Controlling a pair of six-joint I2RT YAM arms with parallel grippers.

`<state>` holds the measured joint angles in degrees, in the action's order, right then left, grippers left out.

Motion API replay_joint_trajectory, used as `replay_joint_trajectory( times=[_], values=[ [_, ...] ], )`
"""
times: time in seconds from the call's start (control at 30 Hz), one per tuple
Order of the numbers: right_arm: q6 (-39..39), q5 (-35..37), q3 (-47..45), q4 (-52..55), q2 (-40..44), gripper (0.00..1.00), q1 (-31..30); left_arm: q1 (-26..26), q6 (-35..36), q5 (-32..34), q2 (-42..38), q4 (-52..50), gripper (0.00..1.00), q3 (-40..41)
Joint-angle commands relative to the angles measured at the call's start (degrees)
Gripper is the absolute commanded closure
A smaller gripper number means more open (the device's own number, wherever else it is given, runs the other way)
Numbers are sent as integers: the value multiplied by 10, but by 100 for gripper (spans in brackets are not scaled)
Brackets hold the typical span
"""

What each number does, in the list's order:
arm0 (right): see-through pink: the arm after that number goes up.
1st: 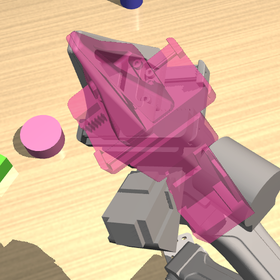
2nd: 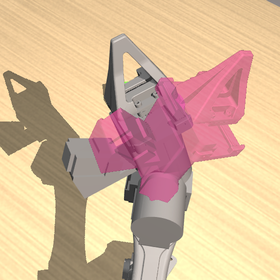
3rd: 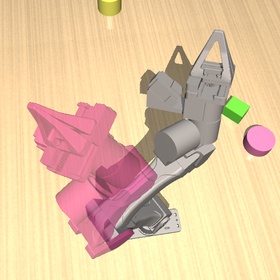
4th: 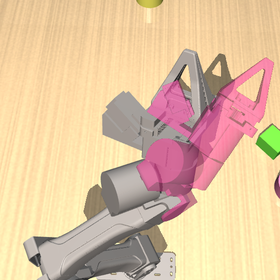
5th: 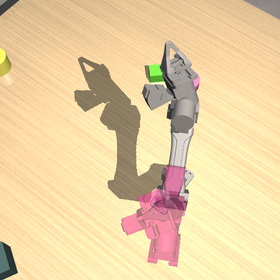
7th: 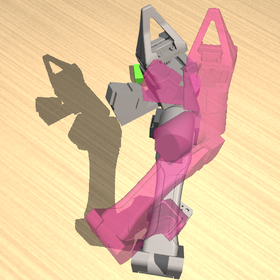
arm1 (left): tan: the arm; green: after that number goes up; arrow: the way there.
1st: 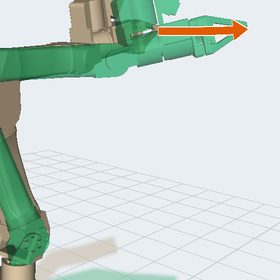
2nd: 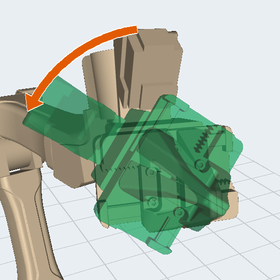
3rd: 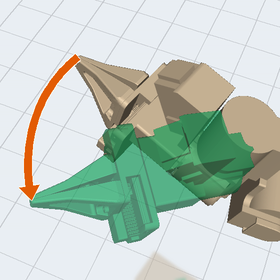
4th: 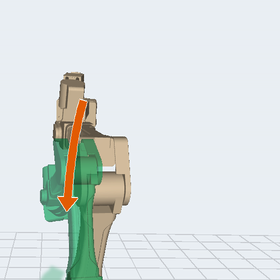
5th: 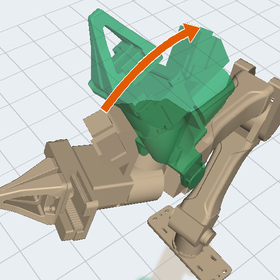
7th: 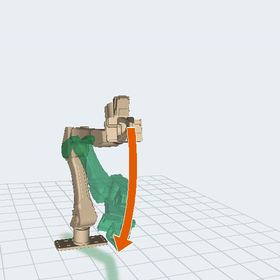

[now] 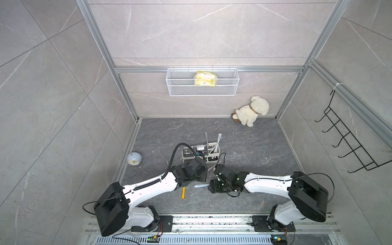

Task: Place the toothbrush into the toothbrush holder
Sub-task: Pick up the toothbrush from the center of the board.

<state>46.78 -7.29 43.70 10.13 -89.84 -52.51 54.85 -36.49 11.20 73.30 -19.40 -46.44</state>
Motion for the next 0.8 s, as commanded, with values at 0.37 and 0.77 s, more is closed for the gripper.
replay_joint_trajectory(
  times=[0.37,0.77],
  values=[
    [38,87,91,118,-35,21,-39,-20,8,47,-100,5,52,24],
    [113,205,205,249,-194,30,-108,-30,13,23,-127,20,52,42]
  ],
)
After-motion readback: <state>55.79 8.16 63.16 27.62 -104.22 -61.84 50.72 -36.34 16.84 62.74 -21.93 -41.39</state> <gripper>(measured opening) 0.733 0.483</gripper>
